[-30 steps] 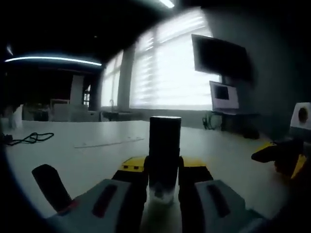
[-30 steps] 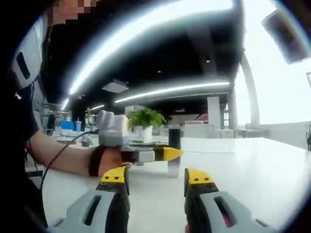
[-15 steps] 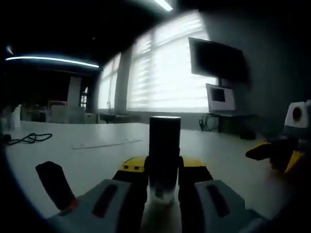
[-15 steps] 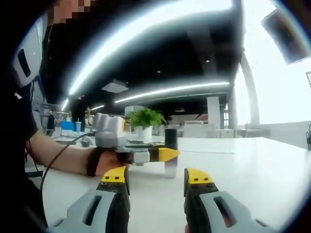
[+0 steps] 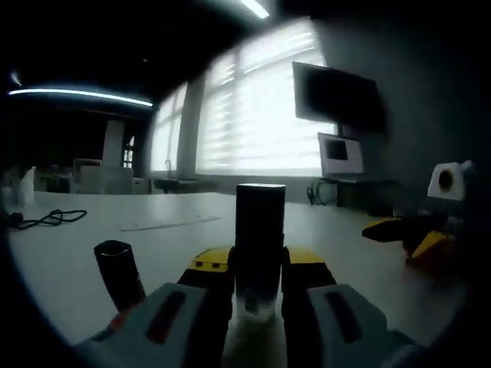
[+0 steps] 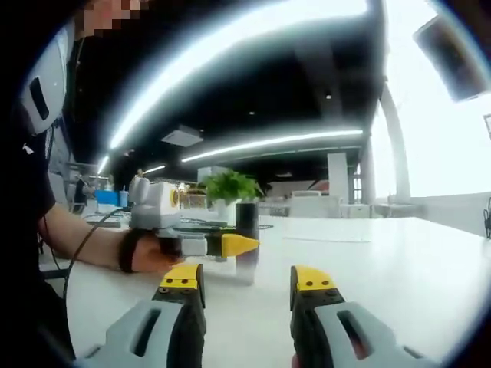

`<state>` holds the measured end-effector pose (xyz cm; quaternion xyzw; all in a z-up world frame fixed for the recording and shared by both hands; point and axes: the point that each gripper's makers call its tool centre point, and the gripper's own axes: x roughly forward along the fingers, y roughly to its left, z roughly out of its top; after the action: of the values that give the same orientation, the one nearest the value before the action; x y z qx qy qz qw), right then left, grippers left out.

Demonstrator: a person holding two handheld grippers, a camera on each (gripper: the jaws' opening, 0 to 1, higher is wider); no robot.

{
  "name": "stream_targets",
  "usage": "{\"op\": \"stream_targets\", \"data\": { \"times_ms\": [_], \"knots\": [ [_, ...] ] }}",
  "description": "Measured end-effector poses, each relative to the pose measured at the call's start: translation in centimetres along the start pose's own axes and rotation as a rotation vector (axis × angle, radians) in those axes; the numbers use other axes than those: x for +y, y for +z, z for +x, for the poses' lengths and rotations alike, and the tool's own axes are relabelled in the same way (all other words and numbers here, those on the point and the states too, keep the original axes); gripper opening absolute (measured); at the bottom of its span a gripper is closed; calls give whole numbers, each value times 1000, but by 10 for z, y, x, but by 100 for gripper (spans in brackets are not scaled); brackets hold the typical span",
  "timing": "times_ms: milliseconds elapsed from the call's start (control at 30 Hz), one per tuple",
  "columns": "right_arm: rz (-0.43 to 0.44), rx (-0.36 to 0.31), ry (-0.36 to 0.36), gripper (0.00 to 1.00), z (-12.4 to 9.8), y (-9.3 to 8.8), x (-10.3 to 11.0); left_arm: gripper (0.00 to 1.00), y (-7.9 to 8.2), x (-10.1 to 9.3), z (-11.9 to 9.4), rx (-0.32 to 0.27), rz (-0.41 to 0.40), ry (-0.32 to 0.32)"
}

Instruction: Pick up cosmetic bottle twist off cap place on table pick up cap screw tight cap place on table

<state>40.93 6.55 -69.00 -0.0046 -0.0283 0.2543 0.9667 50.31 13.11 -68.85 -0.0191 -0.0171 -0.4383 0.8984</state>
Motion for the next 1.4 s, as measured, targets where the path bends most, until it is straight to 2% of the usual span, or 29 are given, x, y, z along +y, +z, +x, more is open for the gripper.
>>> {"op": "stream_targets", "data": {
  "times_ms": [433,667,867,967,1167,1267,1300,1367,1400],
  "knots": [
    [-7,-6,2,38,-1,1,1,13,3,-16,-53,-3,15,-21],
    [-14,-4,4,37,0,1,2,13,5,-33,-71,-1,15,-59],
    [-13,-5,3,37,0,1,2,14,6,-41,-90,7,-3,-67],
    [-13,0,4,37,0,0,3,14,6,-49,-99,5,35,-71],
    [2,-2,3,37,0,1,3,14,6,-53,-103,2,54,-40],
    [6,1,-3,37,0,1,3,14,4,-49,-101,8,-4,-18],
    [16,4,-10,37,0,0,2,14,4,-48,-102,6,-1,-19],
    [65,-5,-23,35,0,4,2,14,4,-46,-102,4,5,-6],
    [127,-14,-33,32,-1,8,4,14,4,-45,-102,3,2,0]
  ]
}}
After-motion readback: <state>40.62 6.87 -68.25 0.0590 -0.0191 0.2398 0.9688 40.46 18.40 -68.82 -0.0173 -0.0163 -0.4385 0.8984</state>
